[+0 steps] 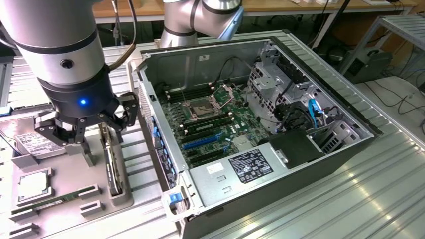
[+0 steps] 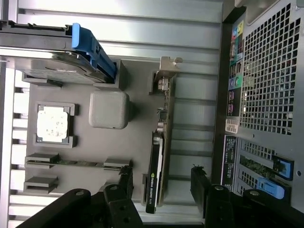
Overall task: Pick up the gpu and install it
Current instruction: 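Pick up the gpu and move the gpu toward the slot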
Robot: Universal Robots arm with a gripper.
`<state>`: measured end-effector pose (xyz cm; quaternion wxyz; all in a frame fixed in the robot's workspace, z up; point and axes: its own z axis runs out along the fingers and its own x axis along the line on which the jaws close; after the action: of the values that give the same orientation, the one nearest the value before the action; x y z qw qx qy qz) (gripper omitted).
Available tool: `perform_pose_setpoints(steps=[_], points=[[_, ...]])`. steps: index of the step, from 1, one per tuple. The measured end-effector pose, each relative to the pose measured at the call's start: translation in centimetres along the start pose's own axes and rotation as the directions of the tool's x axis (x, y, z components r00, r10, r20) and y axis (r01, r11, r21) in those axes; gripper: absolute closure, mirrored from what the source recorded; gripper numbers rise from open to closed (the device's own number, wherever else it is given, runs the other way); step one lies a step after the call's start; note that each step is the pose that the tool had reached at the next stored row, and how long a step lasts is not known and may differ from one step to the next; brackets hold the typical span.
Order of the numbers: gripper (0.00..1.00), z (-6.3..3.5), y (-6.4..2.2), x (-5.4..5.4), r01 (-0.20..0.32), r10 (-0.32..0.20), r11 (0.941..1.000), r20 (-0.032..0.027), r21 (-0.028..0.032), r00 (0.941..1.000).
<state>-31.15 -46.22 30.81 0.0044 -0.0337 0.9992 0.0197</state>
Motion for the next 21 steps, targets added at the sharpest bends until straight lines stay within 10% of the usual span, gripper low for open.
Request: perform_pose_setpoints(steps=[21], points=[[0.39, 2.93, 0.18, 0.1, -0.013, 0.013, 0.9999, 0.0026, 0.0004, 0.9999]])
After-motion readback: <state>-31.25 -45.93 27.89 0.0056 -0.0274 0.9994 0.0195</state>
